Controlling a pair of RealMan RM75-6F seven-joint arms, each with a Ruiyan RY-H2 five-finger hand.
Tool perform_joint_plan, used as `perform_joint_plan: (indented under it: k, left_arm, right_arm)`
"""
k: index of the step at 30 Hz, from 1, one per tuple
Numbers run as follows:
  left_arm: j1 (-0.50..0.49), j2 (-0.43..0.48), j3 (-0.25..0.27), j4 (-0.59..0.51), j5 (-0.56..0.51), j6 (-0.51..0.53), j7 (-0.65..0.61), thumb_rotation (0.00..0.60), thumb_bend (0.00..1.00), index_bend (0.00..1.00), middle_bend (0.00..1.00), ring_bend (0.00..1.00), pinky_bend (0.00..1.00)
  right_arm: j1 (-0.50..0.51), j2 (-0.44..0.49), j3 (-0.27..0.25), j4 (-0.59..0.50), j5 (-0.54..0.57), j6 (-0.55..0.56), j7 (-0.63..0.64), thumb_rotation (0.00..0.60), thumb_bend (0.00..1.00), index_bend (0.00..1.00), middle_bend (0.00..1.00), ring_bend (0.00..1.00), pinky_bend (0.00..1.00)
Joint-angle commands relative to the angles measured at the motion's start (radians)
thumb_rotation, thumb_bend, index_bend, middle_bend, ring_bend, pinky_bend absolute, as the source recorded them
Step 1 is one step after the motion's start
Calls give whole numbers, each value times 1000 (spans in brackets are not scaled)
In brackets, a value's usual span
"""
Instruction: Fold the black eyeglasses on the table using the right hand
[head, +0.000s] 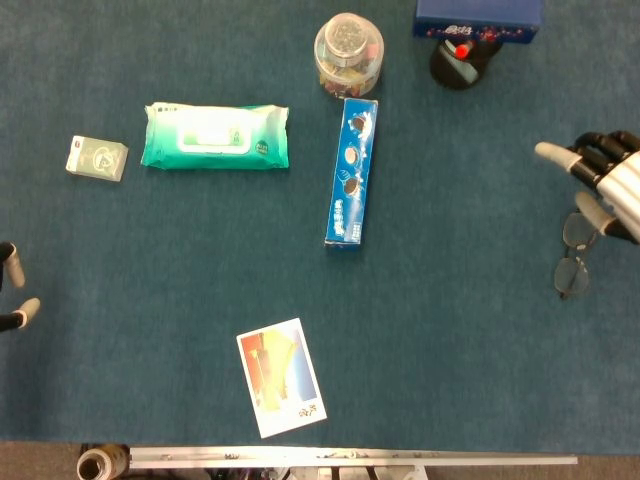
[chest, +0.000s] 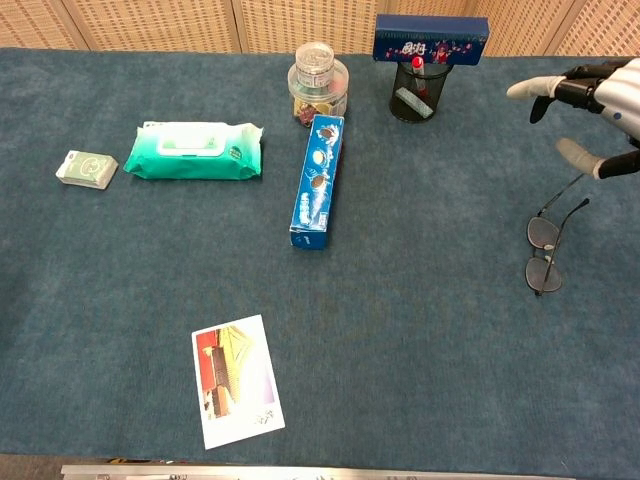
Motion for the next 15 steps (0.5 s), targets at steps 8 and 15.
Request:
perform_joint_plan:
  k: [8, 15]
  left_arm:
    - [-2, 3, 1, -4, 0, -3, 6, 600, 50, 617, 844, 1000, 985]
    - [-5, 4, 0, -5, 0, -6, 7, 600, 50, 617, 845, 1000, 985]
  right_arm:
    - [-26, 15, 25, 24, 47, 10, -9, 600, 487, 176, 377, 265, 370]
    - [-46, 4, 30, 77, 84, -6, -4, 600, 484, 176, 377, 265, 370]
